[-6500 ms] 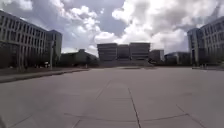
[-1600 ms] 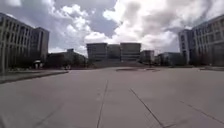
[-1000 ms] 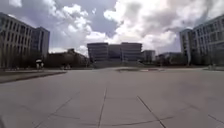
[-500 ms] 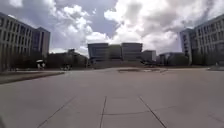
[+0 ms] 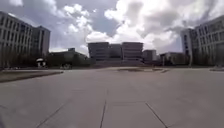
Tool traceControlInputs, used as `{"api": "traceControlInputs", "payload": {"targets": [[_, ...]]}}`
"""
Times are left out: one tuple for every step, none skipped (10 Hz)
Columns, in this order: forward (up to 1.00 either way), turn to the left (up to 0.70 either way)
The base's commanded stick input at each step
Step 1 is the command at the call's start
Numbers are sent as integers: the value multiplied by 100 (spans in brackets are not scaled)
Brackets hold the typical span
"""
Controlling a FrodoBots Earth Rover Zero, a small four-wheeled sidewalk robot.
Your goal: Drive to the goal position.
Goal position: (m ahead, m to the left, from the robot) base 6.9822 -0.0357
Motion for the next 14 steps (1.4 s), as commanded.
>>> {"api": "traceControlInputs", "payload": {"targets": [[100,0],[100,0],[100,0],[100,0],[100,0],[100,0],[100,0],[100,0],[100,0],[100,0],[100,0],[100,0],[100,0],[100,0]]}}
